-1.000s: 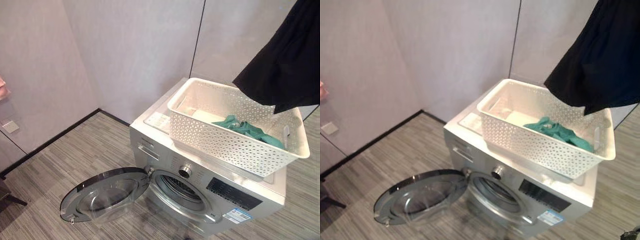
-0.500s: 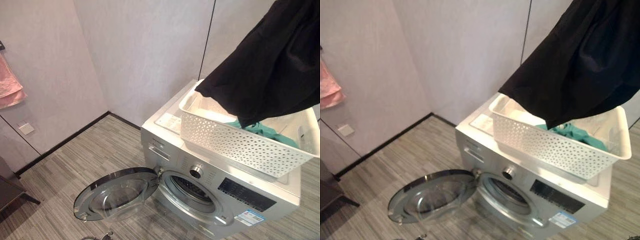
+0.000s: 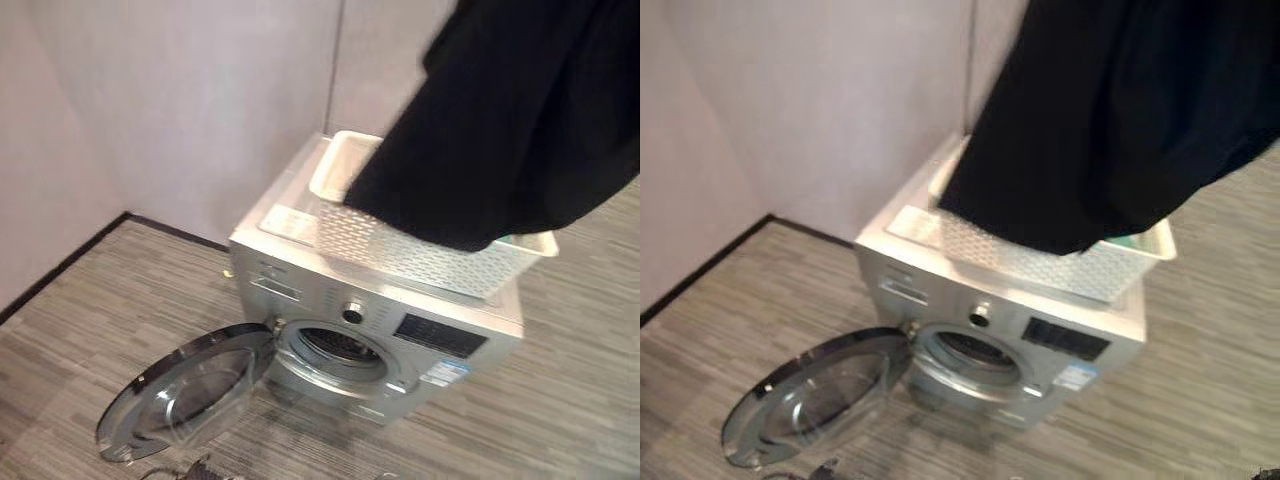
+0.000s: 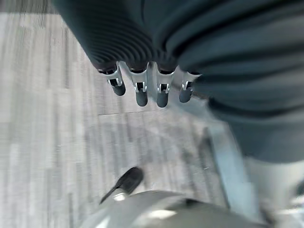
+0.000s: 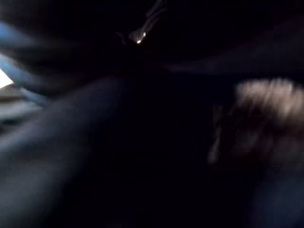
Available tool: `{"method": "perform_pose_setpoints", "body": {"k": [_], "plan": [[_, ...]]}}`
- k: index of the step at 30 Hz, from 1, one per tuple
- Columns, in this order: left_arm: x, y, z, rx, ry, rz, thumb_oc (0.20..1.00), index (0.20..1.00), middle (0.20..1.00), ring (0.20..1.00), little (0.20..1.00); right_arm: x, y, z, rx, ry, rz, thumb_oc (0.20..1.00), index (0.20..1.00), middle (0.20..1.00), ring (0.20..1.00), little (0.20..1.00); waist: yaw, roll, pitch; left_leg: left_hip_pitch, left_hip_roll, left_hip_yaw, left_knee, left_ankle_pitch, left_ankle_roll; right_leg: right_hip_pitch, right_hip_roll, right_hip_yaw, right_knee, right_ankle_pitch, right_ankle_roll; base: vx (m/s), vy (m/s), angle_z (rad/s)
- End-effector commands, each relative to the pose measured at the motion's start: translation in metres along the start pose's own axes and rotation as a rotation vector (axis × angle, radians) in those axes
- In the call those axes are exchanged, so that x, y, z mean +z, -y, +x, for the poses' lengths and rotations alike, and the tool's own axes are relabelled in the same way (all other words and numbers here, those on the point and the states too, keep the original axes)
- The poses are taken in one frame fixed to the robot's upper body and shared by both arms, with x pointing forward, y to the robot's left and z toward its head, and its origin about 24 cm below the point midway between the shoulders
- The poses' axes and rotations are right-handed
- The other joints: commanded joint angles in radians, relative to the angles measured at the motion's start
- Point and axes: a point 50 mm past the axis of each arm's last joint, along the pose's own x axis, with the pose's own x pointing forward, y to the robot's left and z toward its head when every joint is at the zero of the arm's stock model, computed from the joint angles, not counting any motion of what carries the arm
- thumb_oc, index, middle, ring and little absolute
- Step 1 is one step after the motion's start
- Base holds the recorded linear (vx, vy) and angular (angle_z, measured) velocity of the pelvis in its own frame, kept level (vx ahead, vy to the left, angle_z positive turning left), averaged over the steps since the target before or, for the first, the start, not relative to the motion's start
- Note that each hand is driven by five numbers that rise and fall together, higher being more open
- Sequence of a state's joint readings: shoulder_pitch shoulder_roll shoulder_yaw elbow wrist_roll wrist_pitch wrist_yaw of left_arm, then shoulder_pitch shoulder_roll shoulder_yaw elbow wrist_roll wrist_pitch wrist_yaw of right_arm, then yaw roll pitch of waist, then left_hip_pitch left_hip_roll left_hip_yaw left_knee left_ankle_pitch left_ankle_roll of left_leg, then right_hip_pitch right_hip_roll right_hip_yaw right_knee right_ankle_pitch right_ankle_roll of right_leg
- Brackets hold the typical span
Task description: Grab the laundry basket,head to the washer,open it,put in the laundry and shut it.
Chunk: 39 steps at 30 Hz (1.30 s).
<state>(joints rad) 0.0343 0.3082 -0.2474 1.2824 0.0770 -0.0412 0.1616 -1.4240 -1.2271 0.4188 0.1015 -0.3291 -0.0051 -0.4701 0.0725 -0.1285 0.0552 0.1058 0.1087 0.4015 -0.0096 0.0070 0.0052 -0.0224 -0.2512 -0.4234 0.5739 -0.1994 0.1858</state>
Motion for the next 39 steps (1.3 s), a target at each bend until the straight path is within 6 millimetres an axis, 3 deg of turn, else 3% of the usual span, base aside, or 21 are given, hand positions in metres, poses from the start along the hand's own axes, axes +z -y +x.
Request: {"method": "perform_pose_setpoints", "body": {"k": [1,2,3,6,8,9,10,11,13,14,15,16,17,18,19,20,21,22,29,35,39], "plan": [[0.009,0.011,0.0,0.015,0.0,-0.096,1.0,1.0,1.0,1.0,1.0,-0.014,0.003,0.011,-0.045,-0.094,0.012,0.2,0.2,0.2,0.2,0.2,0.04,0.004,-0.048,-0.134,-0.114,-0.05,-0.076,-0.019,0.013,0.18,0.068,0.047,-0.2,0.101,0.002,-0.26,-0.221,-0.94],[0.008,0.01,0.0,0.03,-0.004,-0.125,1.0,1.0,1.0,1.0,1.0,-0.012,0.0,0.012,-0.046,-0.1,0.034,0.2,0.2,0.2,0.2,0.2,0.057,0.003,-0.049,-0.162,-0.096,-0.03,-0.073,0.0,0.003,0.202,0.094,0.072,-0.272,0.062,-0.011,-0.34,-0.347,-0.96],[0.009,0.007,0.0,0.051,0.0,-0.16,1.0,1.0,1.0,1.0,1.0,-0.007,-0.007,0.013,-0.035,-0.094,0.078,0.2,0.2,0.2,0.2,0.2,0.083,0.002,-0.053,-0.199,-0.056,0.004,-0.07,0.039,-0.023,0.241,0.134,0.089,-0.412,-0.025,-0.055,-0.27,-0.309,-0.94],[0.012,0.007,0.0,0.062,0.015,-0.169,1.0,1.0,1.0,1.0,1.0,-0.002,-0.011,0.014,-0.035,-0.086,0.116,0.2,0.2,0.2,0.2,0.2,0.102,0.008,-0.048,-0.216,-0.029,0.027,-0.069,0.062,-0.044,0.262,0.151,0.084,-0.471,-0.039,-0.069,-0.21,-0.259,-0.92],[0.054,0.005,0.0,0.085,0.193,-0.171,1.0,1.0,1.0,1.0,1.0,0.006,-0.022,-0.003,0.005,-0.072,0.194,0.2,0.2,0.2,0.2,0.2,0.124,0.028,0.002,-0.28,0.045,0.005,-0.05,0.147,-0.097,0.276,0.214,0.1,-0.575,-0.068,-0.111,-0.32,-0.453,-0.77],[0.053,0.004,0.0,0.087,0.192,-0.166,1.0,1.0,1.0,1.0,1.0,0.005,-0.021,-0.004,0.006,-0.075,0.192,0.2,0.2,0.2,0.2,0.2,0.124,0.027,0.002,-0.282,0.048,0.0,-0.048,0.149,-0.099,0.278,0.219,0.097,-0.577,-0.067,-0.114,-0.32,-0.441,-0.08],[0.112,-0.01,-0.012,0.128,0.466,-0.163,1.0,1.0,1.0,1.0,1.0,0.004,-0.018,-0.018,0.029,-0.057,0.175,0.2,0.2,0.2,0.2,0.2,0.107,0.042,0.043,-0.306,0.086,0.02,-0.012,0.141,-0.117,0.272,0.231,0.064,-0.603,-0.049,-0.119,-0.2,-0.207,0.43],[0.111,-0.011,-0.013,0.13,0.466,-0.155,1.0,1.0,1.0,1.0,1.0,0.002,-0.016,-0.021,0.03,-0.063,0.171,0.2,0.2,0.2,0.2,0.2,0.107,0.04,0.045,-0.31,0.089,0.012,-0.001,0.138,-0.118,0.277,0.236,0.059,-0.607,-0.047,-0.121,-0.27,-0.285,0.62],[0.161,-0.033,-0.042,0.177,0.755,-0.151,1.0,1.0,1.0,1.0,1.0,0.004,-0.014,-0.038,0.078,-0.04,0.157,0.2,0.2,0.2,0.2,0.2,0.088,0.046,0.076,-0.331,0.137,0.077,0.09,0.126,-0.14,0.271,0.238,0.008,-0.629,-0.027,-0.136,-0.26,-0.219,1.35],[0.194,-0.047,-0.071,0.205,0.961,-0.143,1.0,1.0,1.0,1.0,1.0,0.011,-0.019,-0.049,0.127,-0.022,0.196,0.2,0.2,0.2,0.2,0.2,0.062,0.049,0.088,-0.31,0.182,0.139,0.163,0.126,-0.159,0.253,0.222,-0.03,-0.635,-0.016,-0.15,-0.25,-0.184,1.42],[0.192,-0.049,-0.071,0.207,0.959,-0.139,1.0,1.0,1.0,1.0,1.0,0.01,-0.018,-0.051,0.127,-0.027,0.198,0.2,0.2,0.2,0.2,0.2,0.062,0.046,0.089,-0.315,0.189,0.135,0.18,0.119,-0.164,0.256,0.224,-0.03,-0.634,-0.018,-0.152,-0.24,-0.134,0.91],[0.206,-0.065,-0.097,0.254,1.109,-0.126,1.0,1.0,1.0,1.0,1.0,0.021,-0.027,-0.058,0.17,-0.011,0.278,0.2,0.2,0.2,0.2,0.2,0.073,0.033,0.092,-0.285,0.213,0.016,0.301,0.095,-0.179,0.245,0.203,-0.015,-0.634,-0.016,-0.164,-0.08,-0.041,0.47],[0.205,-0.067,-0.097,0.256,1.107,-0.125,1.0,1.0,1.0,1.0,1.0,0.021,-0.027,-0.058,0.17,-0.013,0.281,0.2,0.2,0.2,0.2,0.2,0.07,0.033,0.093,-0.292,0.219,0.01,0.317,0.089,-0.18,0.247,0.208,-0.017,-0.634,-0.017,-0.165,-0.1,0.005,0.0],[0.211,-0.075,-0.113,0.279,1.191,-0.133,1.0,1.0,1.0,1.0,1.0,0.032,-0.037,-0.059,0.207,0.007,0.349,0.2,0.2,0.2,0.2,0.2,0.082,0.031,0.08,-0.244,0.192,-0.165,0.374,0.047,-0.163,0.234,0.197,0.007,-0.636,-0.008,-0.17,-0.02,0.036,-0.28],[0.209,-0.075,-0.113,0.28,1.189,-0.136,1.0,1.0,1.0,1.0,1.0,0.032,-0.038,-0.058,0.208,0.01,0.353,0.2,0.2,0.2,0.2,0.2,0.077,0.035,0.082,-0.244,0.193,-0.17,0.381,0.041,-0.163,0.239,0.199,0.005,-0.636,-0.01,-0.169,-0.07,0.142,-0.59],[0.215,-0.079,-0.127,0.292,1.26,-0.176,1.0,1.0,1.0,1.0,1.0,0.038,-0.047,-0.056,0.228,0.006,0.407,0.2,0.2,0.2,0.2,0.2,0.063,0.056,0.06,-0.16,0.176,-0.264,0.335,0.024,-0.152,0.22,0.197,0.0,-0.646,0.012,-0.16,-0.05,0.101,-0.41],[0.214,-0.079,-0.127,0.292,1.258,-0.178,1.0,1.0,1.0,1.0,1.0,0.039,-0.048,-0.056,0.229,0.008,0.41,0.2,0.2,0.2,0.2,0.2,0.06,0.057,0.062,-0.153,0.175,-0.264,0.328,0.026,-0.153,0.224,0.197,-0.001,-0.647,0.012,-0.16,0.0,0.241,-0.35],[0.22,-0.079,-0.138,0.291,1.308,-0.182,1.0,1.0,1.0,1.0,1.0,0.041,-0.049,-0.056,0.241,0.013,0.425,0.2,0.2,0.2,0.2,0.2,0.019,0.093,0.024,-0.058,0.178,-0.268,0.197,0.006,-0.16,0.221,0.201,0.003,-0.659,0.019,-0.139,0.06,0.138,-0.08],[0.236,-0.075,-0.159,0.246,1.424,-0.164,1.0,1.0,1.0,1.0,1.0,0.04,-0.053,-0.077,0.303,-0.013,0.454,0.2,0.2,0.2,0.2,0.2,-0.035,0.138,-0.021,0.04,0.123,-0.213,-0.007,-0.016,-0.181,0.217,0.146,-0.018,-0.647,0.065,-0.112,0.01,0.146,0.18],[0.243,-0.078,-0.169,0.204,1.469,-0.176,1.0,1.0,1.0,1.0,1.0,0.048,-0.063,-0.085,0.353,-0.026,0.535,0.2,0.2,0.2,0.2,0.2,-0.04,0.145,-0.032,0.062,0.088,-0.193,-0.062,-0.028,-0.164,0.201,0.113,-0.013,-0.632,0.09,-0.095,-0.02,0.087,-0.01],[0.258,-0.077,-0.189,0.023,1.559,-0.228,1.0,1.0,1.0,1.0,1.0,0.059,-0.07,-0.09,0.434,-0.005,0.59,0.2,0.2,0.2,0.2,0.2,-0.053,0.15,-0.043,0.067,0.074,-0.185,-0.074,-0.033,-0.154,0.199,0.092,-0.024,-0.621,0.102,-0.084,-0.01,0.056,0.0]]}}
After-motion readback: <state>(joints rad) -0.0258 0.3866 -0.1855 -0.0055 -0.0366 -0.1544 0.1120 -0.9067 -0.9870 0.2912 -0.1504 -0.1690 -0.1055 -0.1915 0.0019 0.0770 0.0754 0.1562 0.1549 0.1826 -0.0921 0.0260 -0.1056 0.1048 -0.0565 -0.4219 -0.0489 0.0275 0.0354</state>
